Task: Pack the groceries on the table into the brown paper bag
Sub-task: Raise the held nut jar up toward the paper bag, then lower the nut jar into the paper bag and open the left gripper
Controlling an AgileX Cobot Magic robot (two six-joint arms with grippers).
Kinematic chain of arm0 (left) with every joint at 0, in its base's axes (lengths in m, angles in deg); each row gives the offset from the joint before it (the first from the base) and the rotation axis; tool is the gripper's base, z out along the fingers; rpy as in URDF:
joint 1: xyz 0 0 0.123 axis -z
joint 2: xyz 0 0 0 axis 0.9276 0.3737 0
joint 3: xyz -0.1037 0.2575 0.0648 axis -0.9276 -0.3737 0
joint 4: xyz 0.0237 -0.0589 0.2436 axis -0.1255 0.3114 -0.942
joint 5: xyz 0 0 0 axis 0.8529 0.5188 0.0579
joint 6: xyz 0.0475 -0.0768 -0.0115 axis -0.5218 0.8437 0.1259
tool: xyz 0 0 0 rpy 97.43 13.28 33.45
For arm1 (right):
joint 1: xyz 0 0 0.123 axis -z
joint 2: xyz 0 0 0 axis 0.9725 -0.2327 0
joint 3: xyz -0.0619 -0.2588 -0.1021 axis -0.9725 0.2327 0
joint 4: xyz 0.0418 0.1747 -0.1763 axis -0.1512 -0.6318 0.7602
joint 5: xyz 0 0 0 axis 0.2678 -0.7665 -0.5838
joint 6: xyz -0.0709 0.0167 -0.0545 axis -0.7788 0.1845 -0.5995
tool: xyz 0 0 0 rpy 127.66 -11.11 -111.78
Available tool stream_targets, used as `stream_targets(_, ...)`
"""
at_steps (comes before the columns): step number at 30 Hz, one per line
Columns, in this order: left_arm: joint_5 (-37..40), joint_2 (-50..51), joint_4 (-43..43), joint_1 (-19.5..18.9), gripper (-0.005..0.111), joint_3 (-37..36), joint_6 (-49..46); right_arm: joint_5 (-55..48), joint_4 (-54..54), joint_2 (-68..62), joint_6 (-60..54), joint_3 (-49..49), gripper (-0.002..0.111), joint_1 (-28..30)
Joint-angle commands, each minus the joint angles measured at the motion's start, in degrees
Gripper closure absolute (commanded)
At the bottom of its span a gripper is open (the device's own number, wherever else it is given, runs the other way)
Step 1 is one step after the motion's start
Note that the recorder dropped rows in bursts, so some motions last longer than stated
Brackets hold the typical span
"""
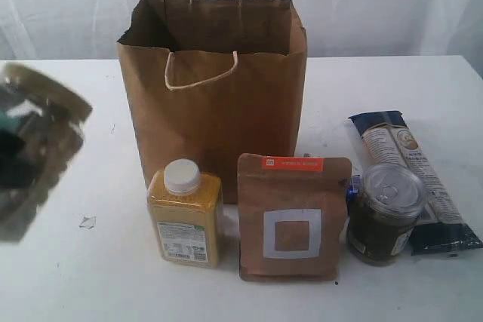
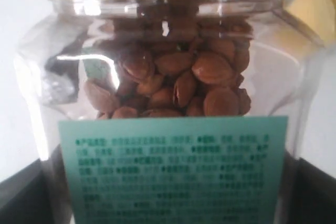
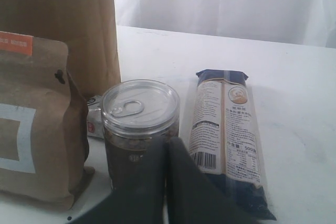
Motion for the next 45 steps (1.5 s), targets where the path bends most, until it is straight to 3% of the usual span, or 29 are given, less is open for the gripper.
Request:
stream_targets(1, -12.33, -3.13, -2.80, 0.26, 0.106, 5.51, 0.93, 0.57, 0.01, 0.33, 0.19, 0.28, 0.108, 0.25)
stream_targets(9, -26.63, -4.96, -2.80, 0.26, 0.106, 9.94, 0.75, 0.57, 0.01, 0.33, 0.19, 0.28, 0.108, 0.25)
stream_targets(13, -39.20, -4.38, -2.80, 0.26, 0.106, 10.03, -0.79, 0.67, 0.01, 0.33, 0.19, 0.28, 0.108, 0.25)
stream_targets(25, -60.49, 7.71, -2.80, 0.26, 0.106, 10.03, -1.38, 0.55, 0.01, 0.33, 0.19, 0.28, 0.108, 0.25)
stream_targets(34, -70.77, 17.24, -2.80, 0.26, 0.106, 10.03, -1.38, 0.65, 0.01, 0.33, 0.19, 0.28, 0.108, 0.25)
stream_targets(45, -77.08, 24.08, -1.58, 0.26, 0.106, 10.03, 0.71, 0.65, 0.01, 0.33, 0.19, 0.28, 0.108, 0.25)
